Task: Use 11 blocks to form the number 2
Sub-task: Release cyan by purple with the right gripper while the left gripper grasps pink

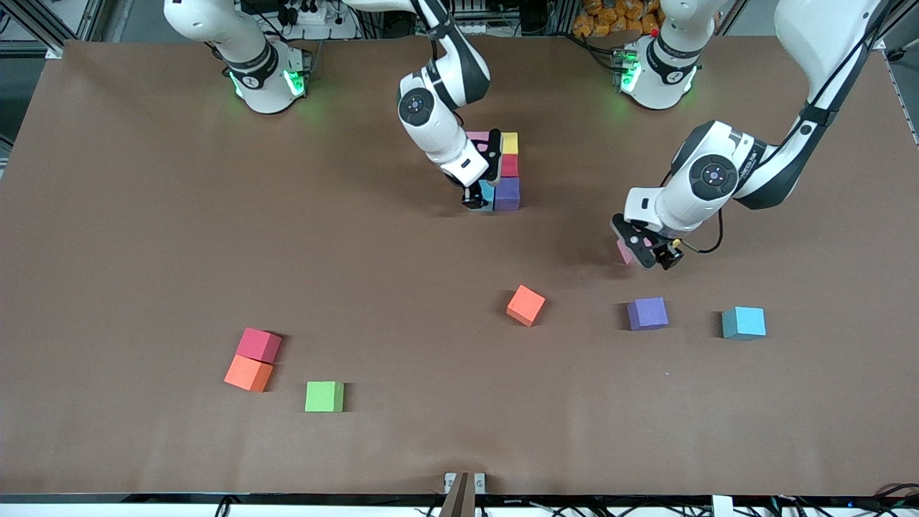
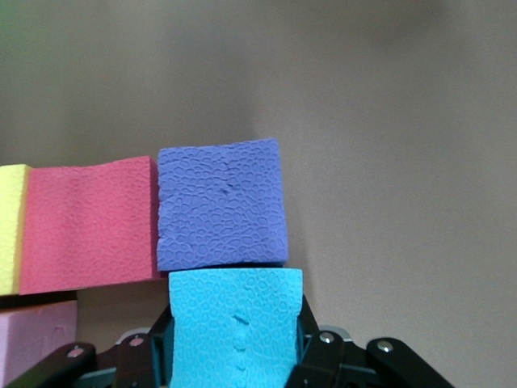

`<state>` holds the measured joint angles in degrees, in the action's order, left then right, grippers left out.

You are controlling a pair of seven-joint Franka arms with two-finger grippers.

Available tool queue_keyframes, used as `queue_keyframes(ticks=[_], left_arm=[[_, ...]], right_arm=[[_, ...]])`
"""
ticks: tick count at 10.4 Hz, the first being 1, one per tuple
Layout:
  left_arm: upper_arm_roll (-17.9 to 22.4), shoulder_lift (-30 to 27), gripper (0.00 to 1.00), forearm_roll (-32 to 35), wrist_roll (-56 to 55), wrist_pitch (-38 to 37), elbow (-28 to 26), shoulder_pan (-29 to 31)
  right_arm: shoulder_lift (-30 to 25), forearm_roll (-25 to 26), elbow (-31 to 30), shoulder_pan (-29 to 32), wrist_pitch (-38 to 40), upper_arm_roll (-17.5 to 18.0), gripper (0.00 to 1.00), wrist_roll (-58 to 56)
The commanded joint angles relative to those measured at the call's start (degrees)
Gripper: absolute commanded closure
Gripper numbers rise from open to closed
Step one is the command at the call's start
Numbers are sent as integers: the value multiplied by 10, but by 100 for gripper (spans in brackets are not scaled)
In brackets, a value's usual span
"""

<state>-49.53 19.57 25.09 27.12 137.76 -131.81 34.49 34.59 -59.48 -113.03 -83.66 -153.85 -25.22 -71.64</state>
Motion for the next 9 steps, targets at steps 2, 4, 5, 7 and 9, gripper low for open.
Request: queue_keyframes(ticks=[2, 4, 5, 7, 9], left_arm=[[-7, -12, 0, 48, -15, 13, -13, 9], [-7, -14, 0, 49, -14, 10, -20, 9], [-7, -14, 0, 50, -14, 11, -25, 9], [-7, -11, 0, 51, -14, 13, -28, 7], [-7, -1, 0, 79, -25, 13, -28, 7]], right_arm=[[12, -23, 9, -11, -13, -4, 86, -20], [12, -23, 10, -12, -13, -4, 86, -20], [12, -23, 11, -12, -13, -4, 73, -18], [12, -23, 11, -12, -12, -4, 0, -11], [10, -23, 11, -12, -11, -4, 0, -10]])
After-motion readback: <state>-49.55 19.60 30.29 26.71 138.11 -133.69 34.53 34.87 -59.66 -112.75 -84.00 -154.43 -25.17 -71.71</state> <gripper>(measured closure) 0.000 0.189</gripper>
